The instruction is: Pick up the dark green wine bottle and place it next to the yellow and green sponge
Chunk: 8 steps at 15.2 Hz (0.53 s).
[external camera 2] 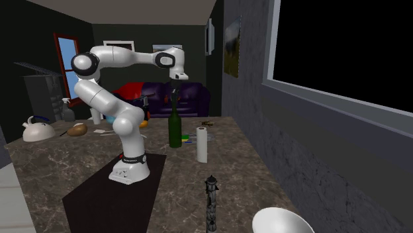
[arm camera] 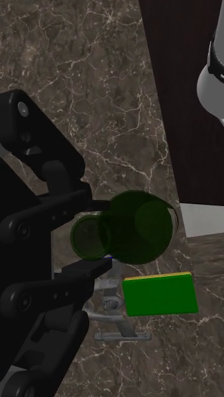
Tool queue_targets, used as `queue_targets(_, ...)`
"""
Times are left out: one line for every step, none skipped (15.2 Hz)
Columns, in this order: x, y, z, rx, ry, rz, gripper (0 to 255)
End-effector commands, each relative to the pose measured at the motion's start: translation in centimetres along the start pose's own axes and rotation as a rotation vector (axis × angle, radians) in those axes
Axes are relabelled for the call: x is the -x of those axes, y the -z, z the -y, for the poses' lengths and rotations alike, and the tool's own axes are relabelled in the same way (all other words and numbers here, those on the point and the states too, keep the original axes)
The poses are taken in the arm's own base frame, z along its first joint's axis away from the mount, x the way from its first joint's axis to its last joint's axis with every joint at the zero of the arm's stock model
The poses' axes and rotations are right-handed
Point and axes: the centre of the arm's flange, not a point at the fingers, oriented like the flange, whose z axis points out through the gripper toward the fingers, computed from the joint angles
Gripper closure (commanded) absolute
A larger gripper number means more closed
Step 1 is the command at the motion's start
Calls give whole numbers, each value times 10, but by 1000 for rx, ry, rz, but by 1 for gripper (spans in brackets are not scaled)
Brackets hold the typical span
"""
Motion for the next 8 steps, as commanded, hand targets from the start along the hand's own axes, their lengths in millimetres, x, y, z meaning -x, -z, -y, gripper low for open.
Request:
queue_targets(-1, -10, 0, 0, 0, -1, 255)
queue_targets(-2, -15, 0, 0, 0, -1, 255)
queue_targets(-2, -15, 0, 0, 0, -1, 255)
queue_targets(-2, -15, 0, 0, 0, -1, 255)
queue_targets(-2, -15, 0, 0, 0, -1, 255)
queue_targets(-2, -15, 0, 0, 0, -1, 255)
queue_targets(-2, -15, 0, 0, 0, -1, 255)
queue_targets(-2, -15, 0, 0, 0, -1, 255)
